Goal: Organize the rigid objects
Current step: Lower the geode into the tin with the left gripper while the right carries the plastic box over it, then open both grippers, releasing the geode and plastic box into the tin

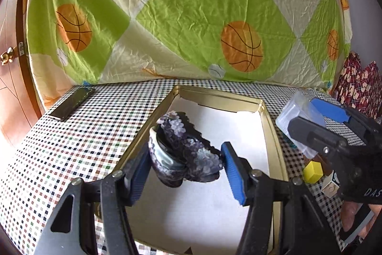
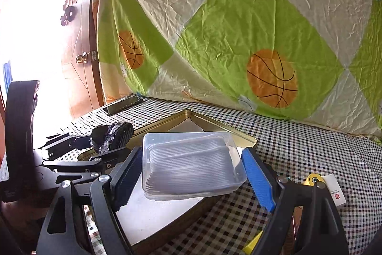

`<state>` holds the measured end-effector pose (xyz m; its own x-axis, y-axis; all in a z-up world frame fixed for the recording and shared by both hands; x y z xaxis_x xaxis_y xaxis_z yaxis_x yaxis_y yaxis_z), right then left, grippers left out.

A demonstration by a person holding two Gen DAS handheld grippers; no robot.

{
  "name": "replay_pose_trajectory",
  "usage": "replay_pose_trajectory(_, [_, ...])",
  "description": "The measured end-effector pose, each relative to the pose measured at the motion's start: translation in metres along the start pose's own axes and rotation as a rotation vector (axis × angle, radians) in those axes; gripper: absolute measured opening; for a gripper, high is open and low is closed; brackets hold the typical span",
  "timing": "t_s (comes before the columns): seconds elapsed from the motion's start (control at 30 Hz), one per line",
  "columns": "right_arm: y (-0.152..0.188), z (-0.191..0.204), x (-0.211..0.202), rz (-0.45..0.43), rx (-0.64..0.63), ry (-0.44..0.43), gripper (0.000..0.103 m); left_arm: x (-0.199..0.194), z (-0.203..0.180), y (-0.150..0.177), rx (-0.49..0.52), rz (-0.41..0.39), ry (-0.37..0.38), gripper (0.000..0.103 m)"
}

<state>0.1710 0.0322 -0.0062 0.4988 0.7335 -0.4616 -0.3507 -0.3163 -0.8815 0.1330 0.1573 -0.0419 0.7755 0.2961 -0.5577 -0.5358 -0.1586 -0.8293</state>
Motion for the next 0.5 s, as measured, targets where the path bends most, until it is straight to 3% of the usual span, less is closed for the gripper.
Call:
replay_pose_trajectory(0.2, [0.002,-0.017,0.044,0.108,0.04,-0.015,0.084,0.038,0.004,-0.004,-0.007,0.141,0.034,0.059])
replay_pose_trajectory(0.5, [0.012,-0.023,0.077,0.214,0.033,-0.006,0.085,0.064,0.002,-0.01,0.075,0.21,-0.022,0.058])
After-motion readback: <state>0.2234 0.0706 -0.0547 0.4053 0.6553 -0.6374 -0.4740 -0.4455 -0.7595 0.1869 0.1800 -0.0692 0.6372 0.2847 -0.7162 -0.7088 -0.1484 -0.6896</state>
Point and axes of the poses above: each gripper's, at about its wrist camera, not at the fingertips, and x roughly the way its jaws point, z to its left, y to its underside, the point moved 8 cm from there along x, roughly the way its jaws point, and after that the axes turned 11 degrees about -y, right-handed, at the moved point
